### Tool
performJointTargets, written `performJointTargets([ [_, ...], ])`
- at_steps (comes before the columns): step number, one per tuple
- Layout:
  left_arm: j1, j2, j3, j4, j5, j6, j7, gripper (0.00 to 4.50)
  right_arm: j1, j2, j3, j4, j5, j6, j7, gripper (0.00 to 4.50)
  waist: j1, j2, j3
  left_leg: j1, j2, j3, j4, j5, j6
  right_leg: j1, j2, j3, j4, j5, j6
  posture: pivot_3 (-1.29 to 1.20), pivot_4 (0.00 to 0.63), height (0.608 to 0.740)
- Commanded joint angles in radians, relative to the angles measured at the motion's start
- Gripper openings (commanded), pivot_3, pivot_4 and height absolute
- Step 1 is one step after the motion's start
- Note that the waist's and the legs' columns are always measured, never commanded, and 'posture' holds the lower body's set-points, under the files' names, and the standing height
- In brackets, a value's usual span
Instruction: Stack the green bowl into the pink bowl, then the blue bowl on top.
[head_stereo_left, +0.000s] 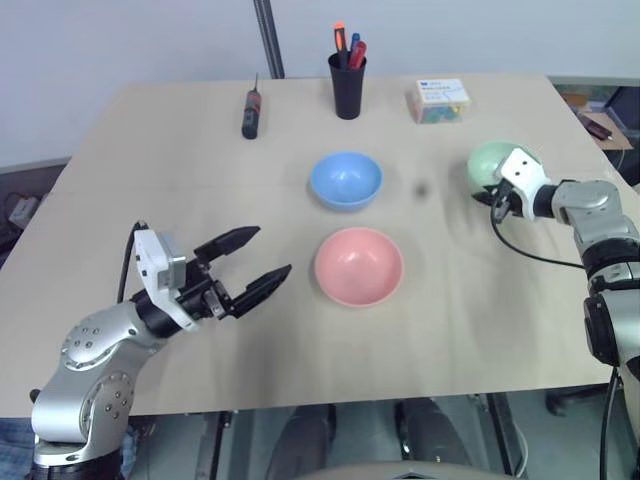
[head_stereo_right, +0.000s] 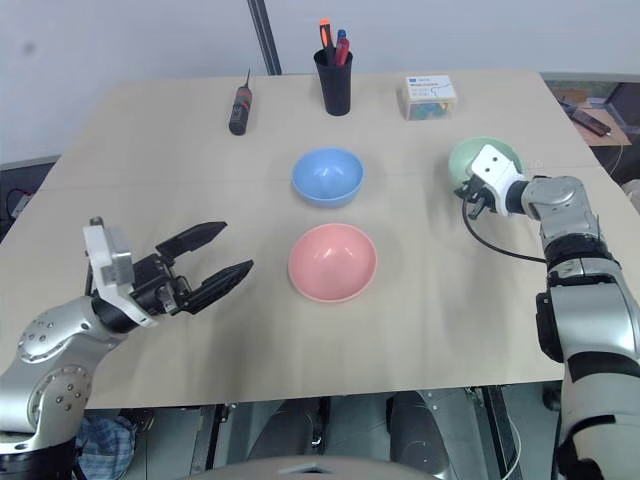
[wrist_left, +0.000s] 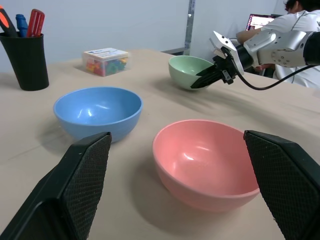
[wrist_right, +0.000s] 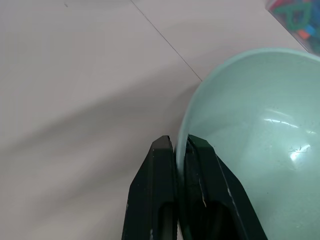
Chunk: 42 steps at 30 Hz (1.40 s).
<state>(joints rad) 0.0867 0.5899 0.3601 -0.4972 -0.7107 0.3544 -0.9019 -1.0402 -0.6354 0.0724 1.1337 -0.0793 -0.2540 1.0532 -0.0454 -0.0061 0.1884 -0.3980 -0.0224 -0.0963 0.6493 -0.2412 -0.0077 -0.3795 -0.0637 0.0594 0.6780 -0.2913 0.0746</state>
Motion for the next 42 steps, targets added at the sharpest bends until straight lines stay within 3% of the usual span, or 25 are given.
performJointTargets([
  [1,0.000,0.005,0.008,0.002,-0.016,-0.031,-0.020,4.50,0.026,0.007,-0.042,-0.234,0.127,0.010,0.164,0.05,-0.003,0.000,0.000,0.000,0.001,0.000,0.000,0.000,0.000,0.000,0.000,0.000,0.000,0.000,0.000,0.00,0.150,0.740],
  [7,-0.014,0.015,0.000,0.036,-0.017,-0.041,-0.055,4.50,0.246,0.004,0.006,-0.959,0.354,0.341,0.298,0.05,0.006,0.000,0.000,-0.001,0.003,-0.007,0.000,0.000,0.000,0.000,0.000,-0.001,0.000,0.000,0.000,0.00,0.150,0.740],
  [12,-0.034,0.004,-0.009,0.082,-0.016,-0.075,-0.093,4.50,0.331,-0.041,0.073,-1.346,0.423,0.520,0.306,0.05,0.010,0.000,0.000,-0.001,0.002,-0.009,0.000,0.000,0.000,0.000,-0.001,-0.003,0.000,0.000,0.000,0.00,0.150,0.740],
  [17,-0.065,0.014,-0.028,0.118,-0.006,-0.082,-0.114,4.50,0.342,-0.060,0.148,-1.540,0.408,0.659,0.245,0.05,0.010,0.000,0.000,-0.001,0.002,-0.011,0.000,0.000,0.000,0.000,-0.001,-0.005,0.000,0.000,0.000,0.00,0.150,0.740],
  [24,-0.104,0.017,-0.046,0.155,-0.002,-0.091,-0.135,4.50,0.350,-0.050,0.249,-1.570,0.290,0.621,0.181,0.05,0.009,0.000,0.000,-0.001,0.001,-0.011,0.000,0.000,0.000,0.000,-0.001,-0.005,0.000,0.000,0.000,0.00,0.150,0.740],
  [25,-0.108,0.017,-0.049,0.157,-0.002,-0.090,-0.135,4.50,0.349,-0.045,0.258,-1.575,0.280,0.624,0.169,0.77,0.009,0.000,0.000,-0.001,0.001,-0.011,0.000,0.000,0.000,0.000,-0.001,-0.005,0.000,0.000,0.000,0.00,0.150,0.740],
  [28,-0.116,0.021,-0.052,0.163,-0.003,-0.090,-0.138,4.50,0.355,-0.048,0.276,-1.594,0.264,0.636,0.157,2.02,0.008,0.000,0.000,-0.001,0.001,-0.011,0.000,0.000,0.000,0.000,-0.001,-0.005,0.000,0.000,0.000,0.00,0.150,0.740],
  [33,-0.123,0.025,-0.050,0.174,-0.003,-0.093,-0.144,4.50,0.350,-0.020,0.253,-1.595,0.296,0.679,0.120,3.74,0.008,0.000,0.000,-0.001,0.001,-0.011,0.000,0.000,0.000,0.000,-0.001,-0.005,0.000,0.000,0.000,0.00,0.150,0.740],
  [37,-0.129,0.017,-0.040,0.178,-0.005,-0.094,-0.127,4.50,0.295,0.005,0.228,-1.527,0.293,0.682,0.089,3.74,0.007,0.000,0.000,-0.001,0.001,-0.011,0.000,0.000,0.000,0.000,-0.001,-0.005,0.000,0.000,0.000,0.00,0.150,0.740],
  [42,-0.136,-0.008,-0.018,0.173,-0.015,-0.084,-0.049,4.50,0.108,0.068,0.239,-1.236,0.171,0.616,-0.013,3.74,0.004,0.000,0.000,0.000,0.000,-0.011,0.000,0.000,0.000,0.000,-0.001,-0.004,0.000,0.000,0.000,0.00,0.150,0.740],
])
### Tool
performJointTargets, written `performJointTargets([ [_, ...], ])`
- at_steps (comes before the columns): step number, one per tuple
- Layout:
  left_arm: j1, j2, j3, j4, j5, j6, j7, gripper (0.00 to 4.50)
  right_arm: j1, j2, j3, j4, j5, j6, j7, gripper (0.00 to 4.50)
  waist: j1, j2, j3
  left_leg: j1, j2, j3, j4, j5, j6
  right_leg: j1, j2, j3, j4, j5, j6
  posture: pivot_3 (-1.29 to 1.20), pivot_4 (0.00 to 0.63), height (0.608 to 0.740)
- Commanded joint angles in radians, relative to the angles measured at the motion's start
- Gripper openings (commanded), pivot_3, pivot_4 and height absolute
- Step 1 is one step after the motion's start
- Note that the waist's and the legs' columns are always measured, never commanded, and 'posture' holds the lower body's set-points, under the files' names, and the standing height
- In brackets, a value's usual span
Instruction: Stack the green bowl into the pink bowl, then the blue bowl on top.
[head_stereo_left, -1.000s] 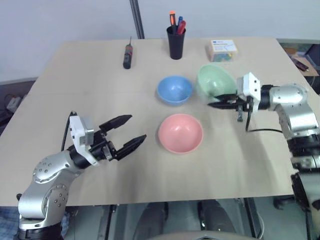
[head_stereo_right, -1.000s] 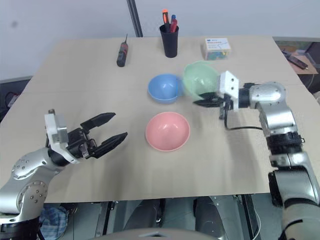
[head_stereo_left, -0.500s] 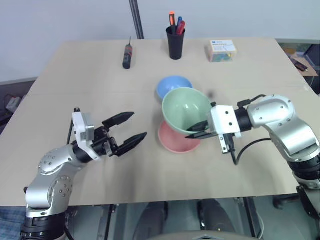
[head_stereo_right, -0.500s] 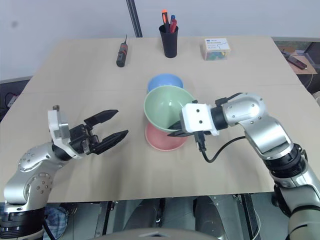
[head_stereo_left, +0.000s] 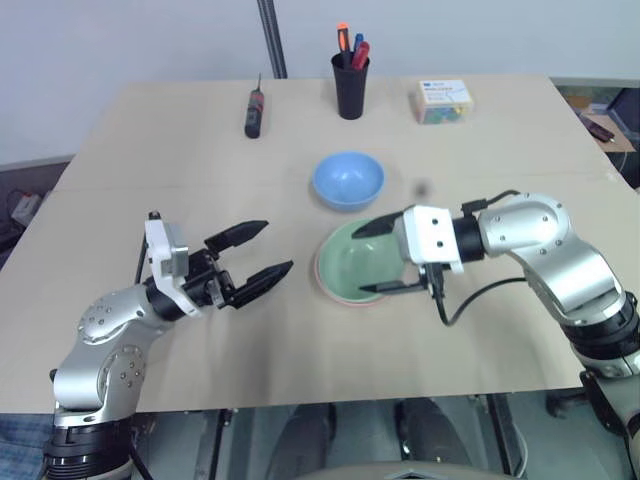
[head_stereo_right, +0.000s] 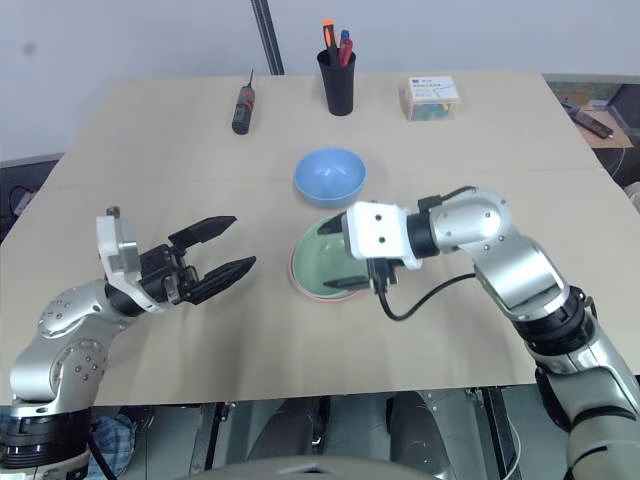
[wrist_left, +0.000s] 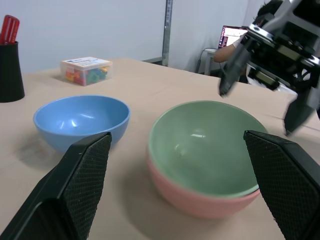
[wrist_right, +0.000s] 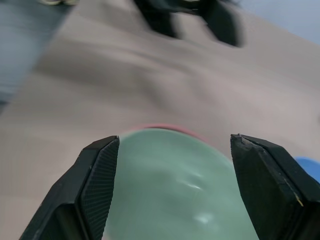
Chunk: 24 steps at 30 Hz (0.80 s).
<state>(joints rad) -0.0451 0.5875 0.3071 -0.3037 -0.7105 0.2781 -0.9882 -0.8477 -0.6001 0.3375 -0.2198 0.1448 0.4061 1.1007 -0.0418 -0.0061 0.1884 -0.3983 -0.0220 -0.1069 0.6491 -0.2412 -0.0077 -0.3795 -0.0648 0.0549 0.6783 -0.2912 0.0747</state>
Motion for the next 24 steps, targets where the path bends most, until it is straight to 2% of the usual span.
performJointTargets([
  [1,-0.003,-0.007,0.040,-0.022,-0.016,-0.009,0.047,4.50,-0.111,0.051,-0.026,0.164,-0.063,-0.049,-0.078,3.74,0.001,0.000,0.000,0.000,0.000,-0.001,0.000,0.000,0.000,0.000,0.000,-0.001,0.000,0.000,0.000,0.00,0.150,0.740],
  [13,0.066,-0.020,0.078,-0.067,-0.025,-0.017,0.103,4.50,-0.298,0.238,0.061,0.704,-0.247,-0.375,-0.147,3.74,-0.002,0.000,0.000,-0.003,-0.001,0.002,-0.003,0.001,-0.001,-0.006,0.000,0.002,0.000,0.000,0.000,0.00,0.150,0.740],
  [18,0.096,-0.015,0.104,-0.087,-0.034,-0.014,0.117,4.50,-0.323,0.295,0.082,0.842,-0.292,-0.483,-0.140,3.74,-0.002,0.000,0.000,-0.003,-0.001,0.003,-0.003,0.001,-0.001,-0.006,0.000,0.003,0.000,0.000,0.000,0.00,0.150,0.740],
  [24,0.109,-0.017,0.111,-0.094,-0.037,-0.020,0.127,4.50,-0.345,0.351,0.090,0.991,-0.357,-0.528,-0.179,3.74,-0.002,0.000,0.000,-0.003,-0.001,0.003,-0.003,0.001,-0.002,-0.007,0.001,0.003,0.000,0.000,0.000,0.00,0.150,0.740],
])
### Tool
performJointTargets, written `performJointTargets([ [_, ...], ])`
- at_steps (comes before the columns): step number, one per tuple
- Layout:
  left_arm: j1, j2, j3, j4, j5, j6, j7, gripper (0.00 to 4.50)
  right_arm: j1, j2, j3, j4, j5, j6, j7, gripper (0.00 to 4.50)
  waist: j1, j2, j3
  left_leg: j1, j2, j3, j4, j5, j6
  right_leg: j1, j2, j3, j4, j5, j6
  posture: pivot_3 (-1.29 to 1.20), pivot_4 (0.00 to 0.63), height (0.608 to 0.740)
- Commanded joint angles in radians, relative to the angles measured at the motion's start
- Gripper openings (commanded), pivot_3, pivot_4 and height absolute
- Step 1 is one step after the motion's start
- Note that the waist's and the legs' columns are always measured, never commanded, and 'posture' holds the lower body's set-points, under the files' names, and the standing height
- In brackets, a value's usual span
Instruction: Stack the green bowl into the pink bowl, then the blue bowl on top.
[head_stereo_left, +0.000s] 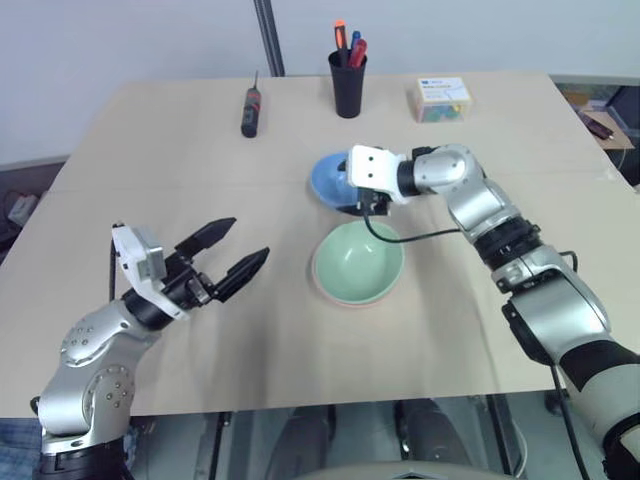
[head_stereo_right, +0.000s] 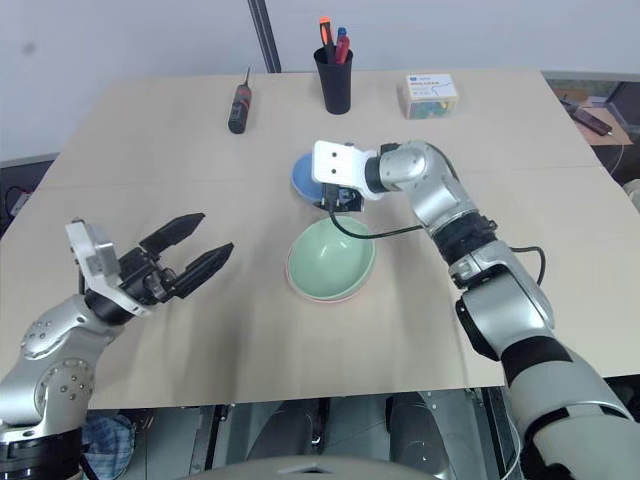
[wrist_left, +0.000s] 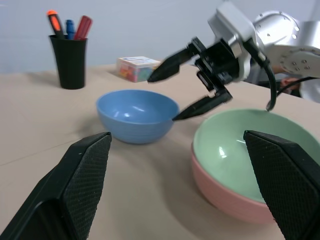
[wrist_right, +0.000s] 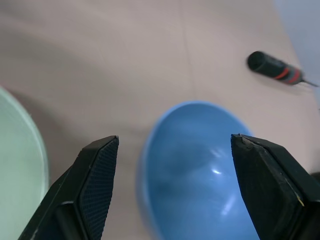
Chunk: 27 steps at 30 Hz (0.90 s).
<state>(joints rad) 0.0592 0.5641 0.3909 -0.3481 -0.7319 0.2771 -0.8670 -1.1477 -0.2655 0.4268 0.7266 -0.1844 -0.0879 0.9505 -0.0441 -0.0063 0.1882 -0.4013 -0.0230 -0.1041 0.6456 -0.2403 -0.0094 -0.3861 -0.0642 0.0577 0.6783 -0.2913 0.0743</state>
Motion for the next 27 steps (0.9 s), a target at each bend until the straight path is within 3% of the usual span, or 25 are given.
performJointTargets([
  [1,0.005,0.006,0.027,-0.050,-0.015,-0.020,0.006,4.50,-0.049,0.022,0.003,0.065,-0.041,-0.039,-0.037,3.74,0.000,0.000,0.000,0.000,0.000,0.000,0.000,0.001,-0.002,0.000,0.000,0.000,0.000,0.000,0.000,0.00,0.150,0.740],
  [5,0.004,0.002,0.020,-0.048,-0.011,-0.026,0.005,4.50,-0.068,0.047,-0.002,0.145,-0.075,-0.050,-0.070,3.74,0.000,0.000,0.000,0.000,0.000,0.000,0.000,0.002,-0.003,0.000,0.000,0.000,0.000,0.000,0.000,0.00,0.150,0.740],
  [8,0.002,0.000,0.015,-0.048,-0.008,-0.029,0.005,4.50,-0.077,0.055,-0.009,0.174,-0.085,-0.073,-0.082,3.05,-0.001,0.000,0.000,0.000,0.000,0.001,-0.001,0.002,-0.003,-0.001,0.000,0.001,0.000,0.000,0.000,0.00,0.150,0.740],
  [15,-0.004,0.002,0.012,-0.041,-0.006,-0.029,0.002,4.50,-0.073,0.058,-0.016,0.172,-0.086,-0.095,-0.065,0.22,-0.002,0.000,0.000,0.000,0.000,0.002,-0.002,0.002,-0.003,-0.002,0.000,0.002,0.000,0.000,0.000,0.00,0.150,0.740],
  [16,-0.006,0.003,0.012,-0.039,-0.006,-0.029,0.001,4.50,-0.071,0.056,-0.017,0.165,-0.083,-0.095,-0.060,0.04,-0.002,0.000,0.000,0.000,0.000,0.002,-0.002,0.002,-0.003,-0.002,0.000,0.002,0.000,0.000,0.000,0.00,0.150,0.740],
  [22,-0.028,0.010,0.001,-0.017,-0.002,-0.032,-0.019,4.50,-0.075,0.047,-0.038,0.107,-0.065,-0.095,-0.032,0.04,-0.002,0.000,0.000,0.000,0.000,0.002,-0.002,0.002,-0.003,-0.003,0.000,0.003,0.000,0.000,0.000,0.00,0.150,0.740],
  [27,-0.059,0.014,-0.018,0.000,-0.001,-0.030,-0.047,4.50,-0.029,-0.019,-0.083,-0.129,0.034,-0.024,0.114,0.04,-0.001,0.000,0.000,-0.004,0.000,0.003,-0.002,0.002,-0.003,-0.007,0.001,0.004,0.001,0.000,0.000,0.00,0.150,0.740],
])
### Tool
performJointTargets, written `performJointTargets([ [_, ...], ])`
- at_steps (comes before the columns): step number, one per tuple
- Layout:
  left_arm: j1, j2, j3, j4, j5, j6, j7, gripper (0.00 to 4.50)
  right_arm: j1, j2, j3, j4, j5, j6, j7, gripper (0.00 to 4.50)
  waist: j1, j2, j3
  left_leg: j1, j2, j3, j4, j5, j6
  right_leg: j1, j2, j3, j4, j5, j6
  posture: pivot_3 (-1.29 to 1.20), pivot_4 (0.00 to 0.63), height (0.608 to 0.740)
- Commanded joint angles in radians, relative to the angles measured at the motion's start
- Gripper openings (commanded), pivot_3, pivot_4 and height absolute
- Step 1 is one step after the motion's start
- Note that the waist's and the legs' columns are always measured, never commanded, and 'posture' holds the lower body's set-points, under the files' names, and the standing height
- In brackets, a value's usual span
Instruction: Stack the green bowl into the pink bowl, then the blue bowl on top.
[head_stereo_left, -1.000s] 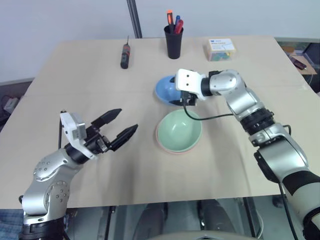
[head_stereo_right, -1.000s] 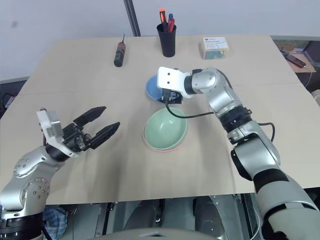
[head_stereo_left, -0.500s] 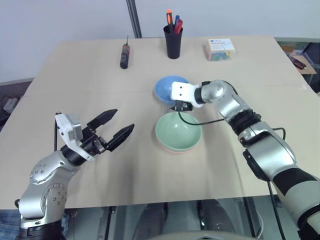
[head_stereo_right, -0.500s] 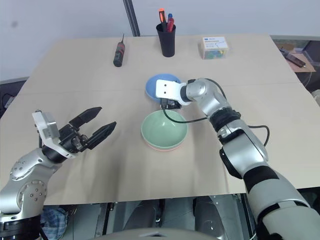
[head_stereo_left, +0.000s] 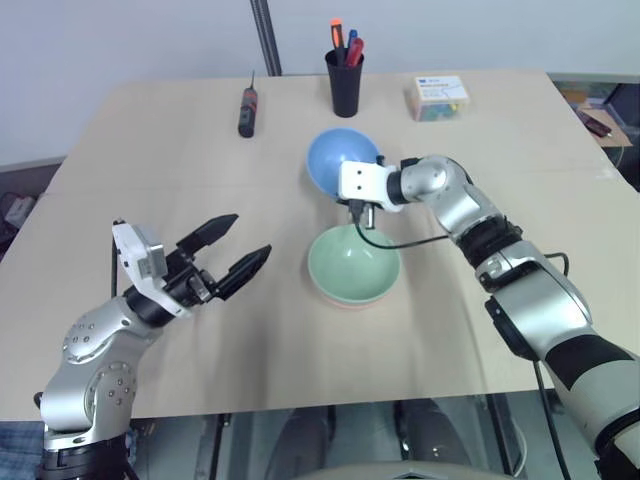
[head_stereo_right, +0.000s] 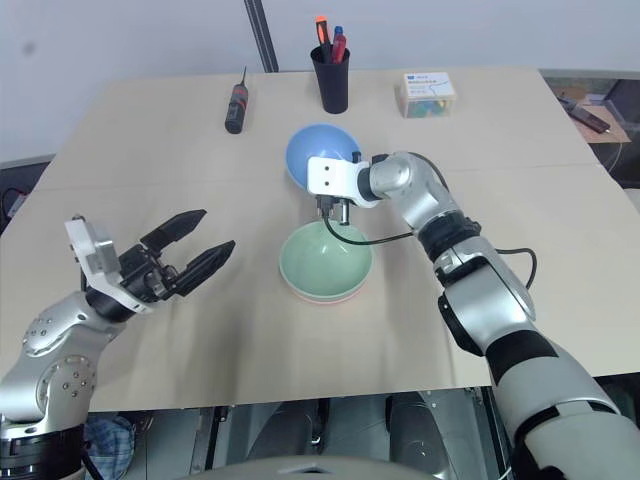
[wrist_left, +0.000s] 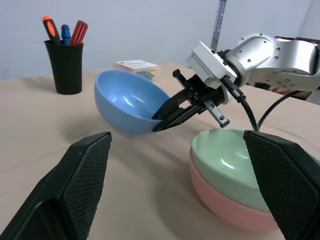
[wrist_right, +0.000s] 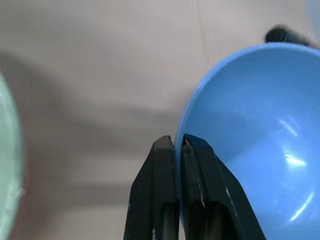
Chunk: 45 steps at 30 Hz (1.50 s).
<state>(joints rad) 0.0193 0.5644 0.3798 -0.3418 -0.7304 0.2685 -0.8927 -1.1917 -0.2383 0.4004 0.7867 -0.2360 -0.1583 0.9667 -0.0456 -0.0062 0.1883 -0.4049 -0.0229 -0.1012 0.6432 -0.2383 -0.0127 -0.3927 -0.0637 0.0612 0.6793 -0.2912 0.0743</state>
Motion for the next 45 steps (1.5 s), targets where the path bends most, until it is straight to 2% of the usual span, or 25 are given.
performJointTargets([
  [1,-0.027,0.016,-0.011,-0.002,-0.001,-0.019,-0.028,4.50,0.039,-0.072,-0.067,-0.267,0.118,0.082,0.143,0.04,0.002,0.000,0.000,-0.001,0.000,0.000,0.000,0.000,0.000,0.000,0.000,0.000,0.000,0.000,0.000,0.00,0.150,0.740],
  [3,-0.043,0.019,-0.017,0.006,-0.002,-0.016,-0.037,4.50,0.082,-0.117,-0.082,-0.406,0.170,0.151,0.208,0.04,0.005,0.000,0.000,-0.007,0.001,-0.004,0.003,0.000,0.000,-0.004,-0.001,-0.004,0.000,0.000,0.000,0.00,0.150,0.740],
  [8,-0.099,0.035,-0.051,0.061,0.003,-0.023,-0.099,4.50,0.253,-0.294,-0.114,-0.828,0.361,0.330,0.402,0.04,0.010,0.000,0.000,-0.011,0.000,-0.007,0.005,0.000,0.000,-0.005,-0.002,-0.007,-0.001,0.000,0.000,0.00,0.150,0.740],
  [12,-0.131,0.046,-0.074,0.097,-0.005,-0.018,-0.157,4.50,0.344,-0.400,-0.129,-1.015,0.461,0.445,0.457,0.04,0.001,0.000,0.000,-0.010,0.000,-0.006,0.006,-0.001,0.001,-0.005,-0.002,-0.006,0.000,0.000,0.000,0.00,0.150,0.740],
  [16,-0.167,0.058,-0.108,0.135,-0.006,-0.009,-0.220,4.50,0.399,-0.461,-0.138,-1.123,0.514,0.515,0.459,0.04,0.002,0.000,0.000,-0.009,0.000,-0.007,0.006,-0.002,0.004,-0.004,0.000,-0.007,0.001,0.000,0.000,0.00,0.150,0.740],
  [24,-0.235,0.072,-0.150,0.200,0.005,0.001,-0.294,4.50,0.428,-0.494,-0.121,-1.203,0.530,0.568,0.422,0.04,0.006,0.000,0.000,-0.010,0.000,-0.008,0.008,-0.002,0.003,-0.003,-0.001,-0.008,0.000,0.000,0.000,0.00,0.150,0.740],
  [27,-0.244,0.073,-0.155,0.211,0.009,0.001,-0.304,4.50,0.433,-0.514,-0.115,-1.219,0.528,0.578,0.424,0.93,0.005,0.000,0.000,-0.010,0.000,-0.008,0.008,-0.001,0.001,-0.003,-0.001,-0.008,0.000,0.000,0.000,0.00,0.150,0.740],
  [34,-0.247,0.072,-0.152,0.216,0.016,0.011,-0.310,4.50,0.430,-0.508,-0.131,-1.206,0.532,0.597,0.374,3.68,0.005,0.000,0.000,-0.010,0.000,-0.008,0.008,-0.001,0.001,-0.003,-0.001,-0.008,0.000,0.000,0.000,0.00,0.150,0.740],
  [37,-0.224,0.095,-0.148,0.199,0.028,0.069,-0.256,4.50,0.424,-0.493,-0.218,-1.090,0.566,0.602,0.321,3.68,0.005,-0.001,-0.001,-0.010,0.000,-0.008,0.008,0.000,0.001,-0.003,-0.001,-0.008,0.000,0.000,0.000,0.00,0.150,0.740],
  [39,-0.205,0.108,-0.149,0.186,0.084,0.055,-0.208,4.50,0.449,-0.488,-0.285,-1.013,0.601,0.570,0.307,3.68,0.006,-0.001,-0.001,-0.010,-0.001,-0.008,0.008,-0.001,0.001,-0.003,-0.002,-0.008,0.001,0.000,0.000,0.00,0.150,0.740],
  [45,-0.131,0.140,-0.093,0.130,0.075,0.091,-0.145,4.50,0.583,-0.546,-0.416,-0.813,0.621,0.406,0.367,3.68,0.011,-0.002,-0.001,-0.011,0.000,-0.008,0.008,-0.001,0.001,-0.003,-0.002,-0.008,-0.001,0.000,0.000,0.00,0.150,0.740],
])
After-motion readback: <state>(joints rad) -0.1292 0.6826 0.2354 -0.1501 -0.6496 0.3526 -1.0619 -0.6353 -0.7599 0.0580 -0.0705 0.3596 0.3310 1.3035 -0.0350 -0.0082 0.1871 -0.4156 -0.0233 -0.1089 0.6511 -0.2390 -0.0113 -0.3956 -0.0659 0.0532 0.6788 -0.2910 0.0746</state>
